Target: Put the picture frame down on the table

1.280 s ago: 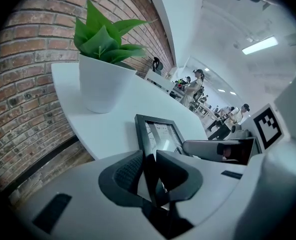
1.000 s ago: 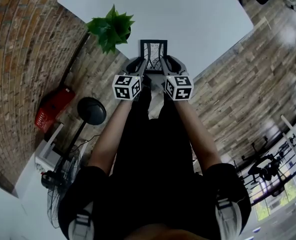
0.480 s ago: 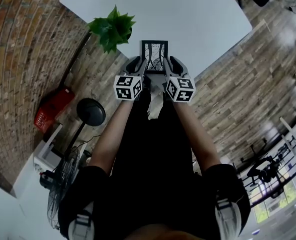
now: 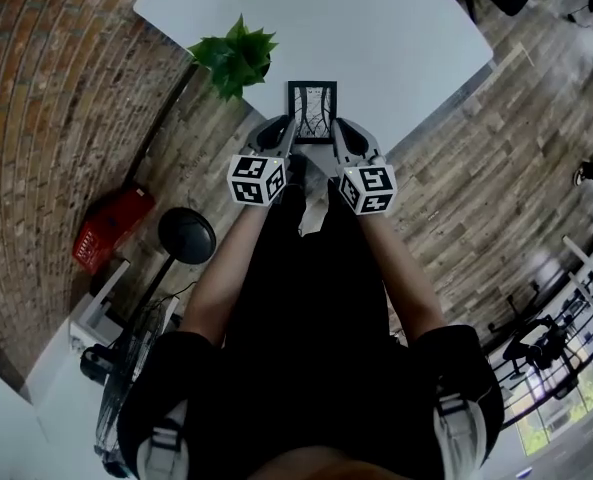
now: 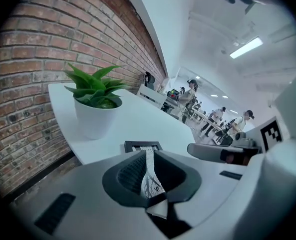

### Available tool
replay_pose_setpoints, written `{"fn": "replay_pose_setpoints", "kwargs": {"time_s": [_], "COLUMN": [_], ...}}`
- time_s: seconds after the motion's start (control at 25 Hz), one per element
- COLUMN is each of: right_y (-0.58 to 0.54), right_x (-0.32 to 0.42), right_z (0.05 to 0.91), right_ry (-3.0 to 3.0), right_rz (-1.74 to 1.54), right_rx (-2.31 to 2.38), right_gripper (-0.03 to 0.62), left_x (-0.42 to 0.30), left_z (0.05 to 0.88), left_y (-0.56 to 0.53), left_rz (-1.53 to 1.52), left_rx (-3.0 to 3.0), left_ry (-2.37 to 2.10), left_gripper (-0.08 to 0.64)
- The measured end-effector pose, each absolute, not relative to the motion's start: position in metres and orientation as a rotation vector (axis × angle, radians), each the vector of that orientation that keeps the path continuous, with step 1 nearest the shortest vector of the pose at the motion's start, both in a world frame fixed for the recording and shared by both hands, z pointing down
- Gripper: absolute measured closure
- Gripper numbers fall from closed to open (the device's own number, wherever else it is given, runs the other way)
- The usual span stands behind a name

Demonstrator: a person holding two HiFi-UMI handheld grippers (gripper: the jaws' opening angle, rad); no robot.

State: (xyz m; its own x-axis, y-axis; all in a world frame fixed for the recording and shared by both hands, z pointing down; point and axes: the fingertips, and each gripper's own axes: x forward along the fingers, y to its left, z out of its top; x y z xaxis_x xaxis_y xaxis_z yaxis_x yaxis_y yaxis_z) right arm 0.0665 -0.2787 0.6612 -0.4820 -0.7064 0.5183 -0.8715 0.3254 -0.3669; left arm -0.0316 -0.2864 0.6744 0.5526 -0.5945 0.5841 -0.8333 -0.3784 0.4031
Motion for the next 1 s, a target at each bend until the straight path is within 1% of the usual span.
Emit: {"fn": "replay_pose_setpoints", "kwargs": {"time_s": [0.24, 0.56, 1.0], "right_y": [-0.255, -0.215, -0.168], "right_x": [0.061, 0.043, 0.031], "right_z": [0.641, 0.617, 0.589], "right_ry": [-2.32, -2.357, -2.371], "right_rz": [0.869, 0.816, 0.799], "right_rx": [1.415, 1.367, 1.487], "right_gripper": [0.595, 0.595, 0.595], "left_x": [-0.033, -0.039, -0.068], "left_z": [0.648, 0.606, 0.575], "left_y": [-0.263, -0.243, -0.207], "left_rz": [0.448, 0.422, 0.398], "left_rx": [2.17, 2.27, 2.373], "left_ry": [-1.109, -1.077, -1.032], "left_gripper": [0.532, 0.534, 0.534]}}
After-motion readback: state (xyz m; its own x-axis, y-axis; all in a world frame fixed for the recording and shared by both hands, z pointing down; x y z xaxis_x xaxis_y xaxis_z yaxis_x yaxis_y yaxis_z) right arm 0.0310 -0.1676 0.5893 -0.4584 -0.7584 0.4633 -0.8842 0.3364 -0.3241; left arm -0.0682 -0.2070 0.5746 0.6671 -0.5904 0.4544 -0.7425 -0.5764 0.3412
